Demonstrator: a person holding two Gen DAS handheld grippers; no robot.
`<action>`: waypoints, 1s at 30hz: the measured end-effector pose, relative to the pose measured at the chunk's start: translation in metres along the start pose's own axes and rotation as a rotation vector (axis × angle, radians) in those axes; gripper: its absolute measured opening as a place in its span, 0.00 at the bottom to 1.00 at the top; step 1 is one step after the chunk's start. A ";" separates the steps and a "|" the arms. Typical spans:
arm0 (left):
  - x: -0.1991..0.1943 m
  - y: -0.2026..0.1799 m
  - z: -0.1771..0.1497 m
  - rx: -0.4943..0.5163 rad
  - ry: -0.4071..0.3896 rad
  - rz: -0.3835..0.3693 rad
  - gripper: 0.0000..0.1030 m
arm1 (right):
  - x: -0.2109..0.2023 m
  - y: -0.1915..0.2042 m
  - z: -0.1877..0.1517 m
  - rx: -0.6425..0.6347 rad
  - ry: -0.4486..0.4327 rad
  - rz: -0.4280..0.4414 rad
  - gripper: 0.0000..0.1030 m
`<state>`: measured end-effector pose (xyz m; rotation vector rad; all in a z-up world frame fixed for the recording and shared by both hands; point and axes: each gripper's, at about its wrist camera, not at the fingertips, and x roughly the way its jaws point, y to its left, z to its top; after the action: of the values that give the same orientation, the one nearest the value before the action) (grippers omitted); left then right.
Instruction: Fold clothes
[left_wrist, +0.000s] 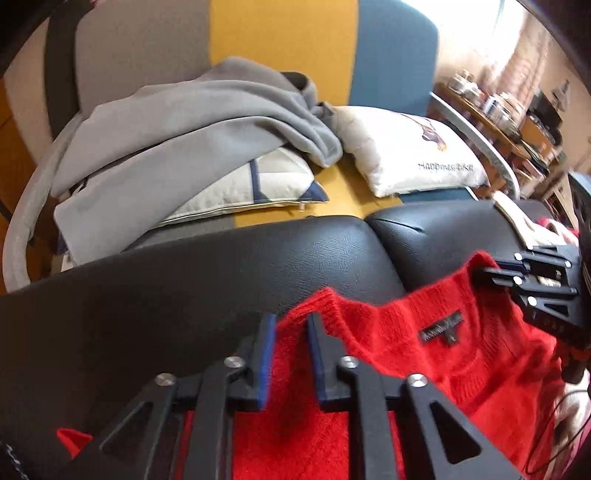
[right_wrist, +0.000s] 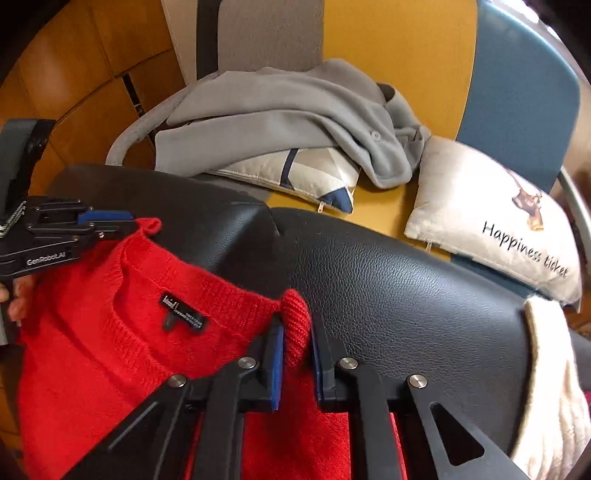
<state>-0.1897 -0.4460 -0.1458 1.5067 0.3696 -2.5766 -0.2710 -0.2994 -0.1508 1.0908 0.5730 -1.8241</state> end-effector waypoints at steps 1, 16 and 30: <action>-0.007 -0.005 -0.004 0.023 -0.019 -0.008 0.01 | -0.004 0.001 0.000 -0.001 -0.010 0.000 0.12; -0.060 0.025 -0.035 -0.174 -0.094 -0.026 0.07 | -0.075 0.026 -0.052 0.031 -0.152 0.002 0.12; 0.018 0.006 0.018 0.169 0.104 0.020 0.19 | -0.023 0.001 -0.013 0.025 -0.101 0.001 0.13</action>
<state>-0.2127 -0.4564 -0.1538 1.6954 0.1490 -2.5774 -0.2593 -0.2794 -0.1374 1.0087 0.4906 -1.8786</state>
